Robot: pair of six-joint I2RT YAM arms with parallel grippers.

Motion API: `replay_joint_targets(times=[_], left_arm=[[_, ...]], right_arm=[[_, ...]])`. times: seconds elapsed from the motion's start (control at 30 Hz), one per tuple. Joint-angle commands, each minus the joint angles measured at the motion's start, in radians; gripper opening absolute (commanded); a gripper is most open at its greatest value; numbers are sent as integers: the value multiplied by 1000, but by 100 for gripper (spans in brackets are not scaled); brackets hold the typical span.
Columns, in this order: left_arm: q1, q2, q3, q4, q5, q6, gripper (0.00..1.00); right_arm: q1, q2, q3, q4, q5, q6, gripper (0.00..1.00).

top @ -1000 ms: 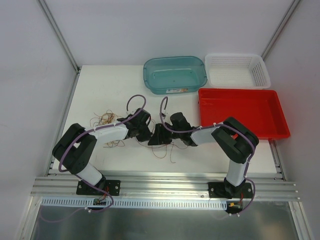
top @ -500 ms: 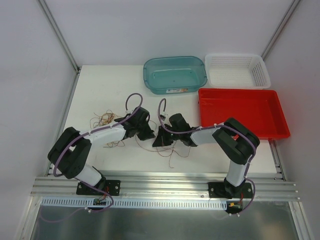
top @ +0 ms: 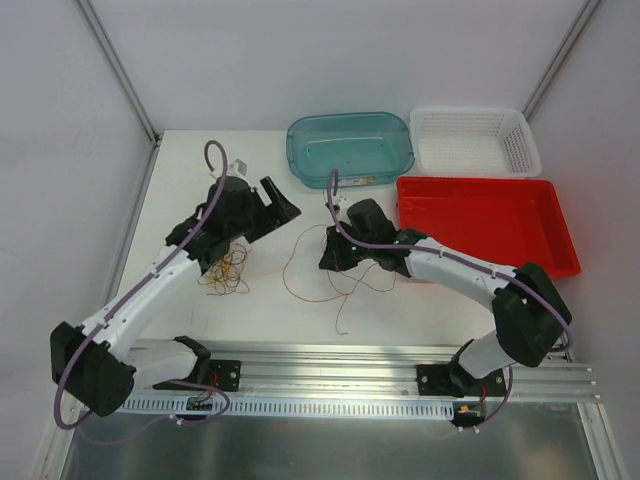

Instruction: Untangle the cables

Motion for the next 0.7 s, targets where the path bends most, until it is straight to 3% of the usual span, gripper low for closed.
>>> replay_joint_targets(times=[0.0,0.1,0.33,0.5,0.67], left_arm=[[78,-88,80,-115,-38,176,85],[152,-151,107,-171,-82,267,99],[193,-281,81,-187,-281,477,99],[213,-294,19,-187,-392,534,99],[224,-266,-63,-185,-403,542,99]], right_arm=[[-21,-103,179,-274,93,-120,1],[-53,-154,311,-449,153,-212,1],[-234,-165,780,-718,268,-365,1],[-383,-136,997,-631,222,-340,1],[-596,-45,1122,-475,162,-284,1]])
